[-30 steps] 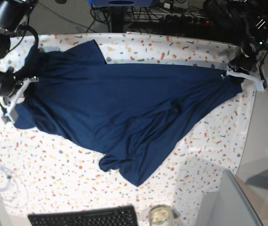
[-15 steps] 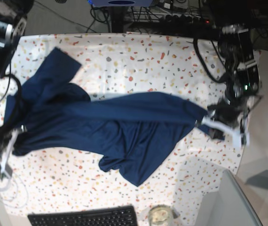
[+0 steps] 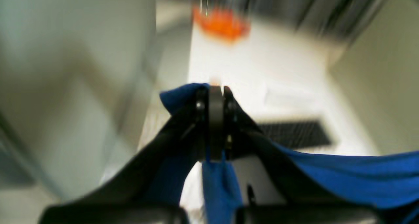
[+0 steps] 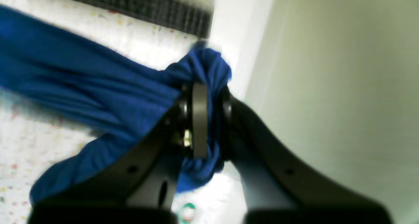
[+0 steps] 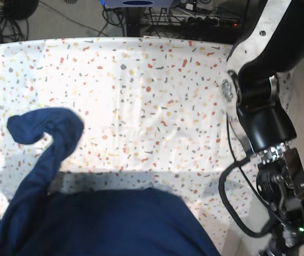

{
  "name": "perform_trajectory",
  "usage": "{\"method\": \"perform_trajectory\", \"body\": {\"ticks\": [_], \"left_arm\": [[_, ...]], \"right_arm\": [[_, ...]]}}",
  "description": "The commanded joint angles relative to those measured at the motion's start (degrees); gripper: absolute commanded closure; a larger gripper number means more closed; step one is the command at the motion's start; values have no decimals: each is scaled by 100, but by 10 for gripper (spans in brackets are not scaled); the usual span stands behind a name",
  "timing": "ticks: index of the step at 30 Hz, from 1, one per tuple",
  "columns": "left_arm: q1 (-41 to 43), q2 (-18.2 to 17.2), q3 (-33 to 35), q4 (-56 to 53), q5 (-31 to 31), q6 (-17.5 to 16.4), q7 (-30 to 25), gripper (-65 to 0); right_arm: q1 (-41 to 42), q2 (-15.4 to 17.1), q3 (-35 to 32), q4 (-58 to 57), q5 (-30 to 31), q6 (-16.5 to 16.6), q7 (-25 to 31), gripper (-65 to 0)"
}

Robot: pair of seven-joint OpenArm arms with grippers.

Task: Layout the t-shirt on the table in an organized manner, then fold the t-shirt properly
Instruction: 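Lift the shirt with both grippers and lay it flat across the table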

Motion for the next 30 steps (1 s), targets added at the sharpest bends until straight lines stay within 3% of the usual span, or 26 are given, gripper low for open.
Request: {"method": "perform_trajectory", "body": {"ticks": [1, 6, 10, 12, 16, 20, 23, 30], "left_arm": [[-175, 76, -151, 264, -60, -1, -133, 0], [344, 207, -889, 836, -1352, -1, -133, 0], [1407, -39, -907, 1249, -2011, -1, -142, 0], [2023, -197, -907, 1486, -2029, -1, -142, 0], [3289, -522, -916, 1565, -2029, -1, -151, 0], [4229, -619, -969, 1328, -2029, -1, -160, 0], [4713, -619, -942, 950, -2020, -1, -239, 0], [5372, -672, -740, 36, -2020, -1, -1461, 0]], "right_arm": [[331, 177, 52, 402, -48, -5, -26, -3], [-346, 458, 69, 2442, -48, -5, -940, -3], [-1998, 361, 658, 3883, -48, -5, -1239, -5], [-2974, 115, 913, 4077, -48, -5, -1213, -5], [-4688, -685, 1318, 3919, -48, -5, -1090, -5], [-5779, -1326, 1256, 3048, -48, -5, -123, -5], [-6060, -1414, 1036, 2152, -48, -5, 334, -3], [-6086, -1388, 984, 1281, -48, -5, 730, -3]]}}
